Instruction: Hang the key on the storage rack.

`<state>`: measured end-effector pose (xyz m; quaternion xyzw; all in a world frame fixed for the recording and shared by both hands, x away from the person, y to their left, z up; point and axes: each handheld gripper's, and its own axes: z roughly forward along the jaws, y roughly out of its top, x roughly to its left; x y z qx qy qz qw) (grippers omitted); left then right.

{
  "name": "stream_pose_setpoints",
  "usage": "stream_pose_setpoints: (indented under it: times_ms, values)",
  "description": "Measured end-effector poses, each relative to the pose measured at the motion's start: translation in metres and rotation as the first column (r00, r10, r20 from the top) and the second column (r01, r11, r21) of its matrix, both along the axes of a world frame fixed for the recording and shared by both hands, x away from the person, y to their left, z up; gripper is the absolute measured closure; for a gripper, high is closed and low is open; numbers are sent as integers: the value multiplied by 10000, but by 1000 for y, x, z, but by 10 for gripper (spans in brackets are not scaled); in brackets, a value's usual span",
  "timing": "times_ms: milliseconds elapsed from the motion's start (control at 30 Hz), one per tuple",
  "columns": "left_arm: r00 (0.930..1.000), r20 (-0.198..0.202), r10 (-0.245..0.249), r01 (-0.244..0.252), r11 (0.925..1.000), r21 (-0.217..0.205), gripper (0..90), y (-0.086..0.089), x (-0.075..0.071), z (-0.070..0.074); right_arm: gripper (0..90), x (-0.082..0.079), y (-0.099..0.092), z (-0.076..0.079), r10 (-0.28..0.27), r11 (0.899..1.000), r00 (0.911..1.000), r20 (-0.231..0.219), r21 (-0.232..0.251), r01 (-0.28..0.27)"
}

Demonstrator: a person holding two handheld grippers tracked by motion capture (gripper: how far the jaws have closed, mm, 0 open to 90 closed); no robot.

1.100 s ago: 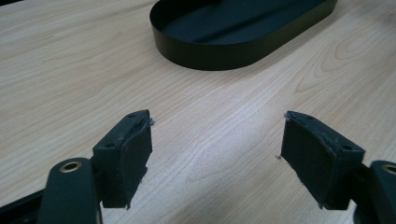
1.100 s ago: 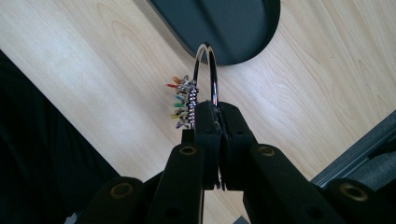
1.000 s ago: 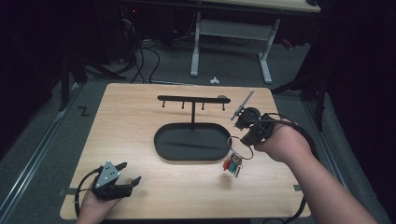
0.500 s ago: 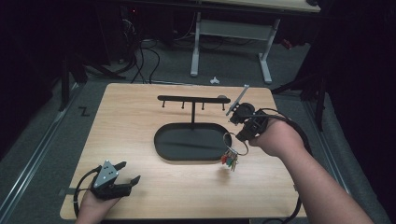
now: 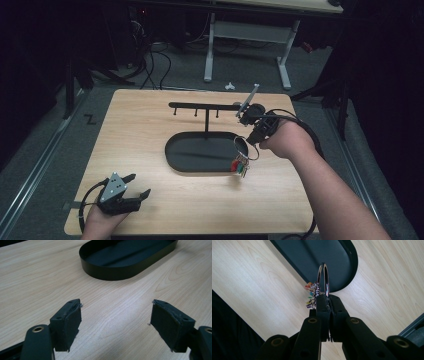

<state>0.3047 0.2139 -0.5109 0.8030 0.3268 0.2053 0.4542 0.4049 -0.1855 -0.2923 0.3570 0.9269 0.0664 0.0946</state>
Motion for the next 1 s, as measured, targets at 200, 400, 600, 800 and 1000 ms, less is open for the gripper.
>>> stream_pose_setpoints:
  times_ms: [200,400,600,800,1000]
  values:
    - [10000,-54,-74,75,9999,119,251,-1,-2,0,879,10,3,-1,-43,9998,10000,-36,175,44]
    - [10000,-85,17,-16,9999,156,250,3,-5,-1,879,19,5,3,60,9998,9999,134,191,-62]
    - [9998,-35,220,-219,9996,175,250,10,-9,0,879,31,5,12,-89,9993,9997,207,362,81]
    - [9992,-72,389,-387,9991,163,250,16,-11,0,879,45,4,14,-292,9989,9993,212,386,284]
    - [9991,-73,427,-426,9990,123,250,16,-12,0,879,59,3,9,-619,9973,9981,18,403,617]
